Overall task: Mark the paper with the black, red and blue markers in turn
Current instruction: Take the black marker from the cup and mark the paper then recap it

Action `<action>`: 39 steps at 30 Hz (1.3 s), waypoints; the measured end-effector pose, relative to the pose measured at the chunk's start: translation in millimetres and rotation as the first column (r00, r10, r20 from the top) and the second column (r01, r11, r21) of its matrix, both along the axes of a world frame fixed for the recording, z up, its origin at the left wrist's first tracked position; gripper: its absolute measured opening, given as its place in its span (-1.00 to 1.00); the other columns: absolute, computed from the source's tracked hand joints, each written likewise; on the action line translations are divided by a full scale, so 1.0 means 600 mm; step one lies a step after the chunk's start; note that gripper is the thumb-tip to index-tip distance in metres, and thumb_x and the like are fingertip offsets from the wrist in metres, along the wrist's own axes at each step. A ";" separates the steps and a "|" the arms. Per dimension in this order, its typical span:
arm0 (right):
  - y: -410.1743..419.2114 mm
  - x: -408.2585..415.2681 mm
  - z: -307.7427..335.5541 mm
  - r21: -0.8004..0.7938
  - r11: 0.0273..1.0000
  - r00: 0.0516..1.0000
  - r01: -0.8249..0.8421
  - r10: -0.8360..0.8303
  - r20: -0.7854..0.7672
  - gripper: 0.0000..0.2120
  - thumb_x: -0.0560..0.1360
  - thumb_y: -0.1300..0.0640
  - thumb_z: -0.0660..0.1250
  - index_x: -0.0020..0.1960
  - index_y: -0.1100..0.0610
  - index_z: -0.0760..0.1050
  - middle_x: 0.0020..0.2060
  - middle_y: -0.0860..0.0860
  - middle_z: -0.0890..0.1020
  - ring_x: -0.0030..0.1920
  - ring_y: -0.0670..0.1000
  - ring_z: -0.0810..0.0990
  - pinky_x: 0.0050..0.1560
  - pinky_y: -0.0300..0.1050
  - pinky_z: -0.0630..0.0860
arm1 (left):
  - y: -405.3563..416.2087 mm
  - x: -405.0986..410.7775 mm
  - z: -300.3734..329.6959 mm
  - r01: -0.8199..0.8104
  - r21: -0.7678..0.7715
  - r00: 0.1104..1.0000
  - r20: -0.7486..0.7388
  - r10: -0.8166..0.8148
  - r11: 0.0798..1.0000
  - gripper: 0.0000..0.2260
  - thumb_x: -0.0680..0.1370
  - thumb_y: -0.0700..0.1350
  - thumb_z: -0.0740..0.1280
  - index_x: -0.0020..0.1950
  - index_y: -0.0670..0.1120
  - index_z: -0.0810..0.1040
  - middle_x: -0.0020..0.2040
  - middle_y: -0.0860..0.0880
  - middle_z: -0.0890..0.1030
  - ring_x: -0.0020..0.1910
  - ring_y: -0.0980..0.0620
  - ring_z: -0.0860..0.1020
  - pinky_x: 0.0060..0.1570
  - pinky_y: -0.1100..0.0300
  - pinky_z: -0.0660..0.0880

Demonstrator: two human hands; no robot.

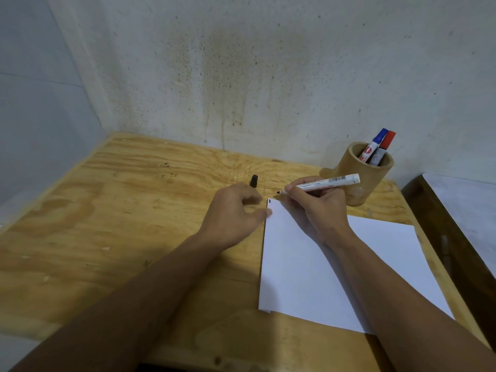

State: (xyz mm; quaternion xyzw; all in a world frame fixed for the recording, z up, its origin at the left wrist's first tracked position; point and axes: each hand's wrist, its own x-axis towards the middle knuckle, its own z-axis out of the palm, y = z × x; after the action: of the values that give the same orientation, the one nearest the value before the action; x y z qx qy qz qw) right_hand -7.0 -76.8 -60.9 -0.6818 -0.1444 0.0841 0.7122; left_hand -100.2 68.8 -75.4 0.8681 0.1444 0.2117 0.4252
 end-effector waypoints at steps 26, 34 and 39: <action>-0.021 -0.003 0.065 0.106 0.994 1.000 0.014 -0.012 -0.015 -0.96 0.46 0.31 0.44 -0.12 0.25 0.60 -0.28 0.12 0.71 -0.26 0.10 0.72 -0.28 -0.12 0.63 | -0.007 0.067 0.081 0.074 -0.858 0.996 0.035 -0.085 0.508 -0.92 0.48 -0.38 0.33 -0.09 -0.27 0.60 -0.21 -0.19 0.65 -0.27 -0.02 0.68 -0.23 0.17 0.65; -0.053 0.007 0.073 0.072 0.997 0.996 0.034 -0.039 0.081 -0.88 0.44 0.23 0.48 -0.13 0.31 0.65 -0.24 0.20 0.67 -0.29 0.03 0.56 -0.33 -0.12 0.42 | -0.039 0.069 0.106 0.117 -0.860 0.992 0.076 -0.101 0.497 -0.94 0.45 -0.40 0.36 -0.11 -0.33 0.58 -0.23 -0.24 0.66 -0.30 -0.04 0.68 -0.25 0.18 0.65; -0.080 0.020 0.087 0.012 1.000 0.991 0.012 -0.013 0.133 -0.78 0.51 0.19 0.42 -0.05 0.39 0.59 -0.41 0.01 0.56 -0.41 -0.09 0.46 -0.37 -0.17 0.36 | -0.076 0.085 0.113 0.173 -0.827 0.985 0.130 -0.117 0.534 -0.89 0.44 -0.37 0.39 -0.05 -0.34 0.60 -0.21 -0.21 0.66 -0.28 -0.01 0.67 -0.20 0.20 0.64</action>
State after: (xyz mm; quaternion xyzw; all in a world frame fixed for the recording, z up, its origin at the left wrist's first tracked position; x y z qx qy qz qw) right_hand 5.3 -124.6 -8.8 -0.6829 -0.1878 0.0332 0.7051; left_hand -49.1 23.0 -7.5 0.5636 0.1425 0.1070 0.8066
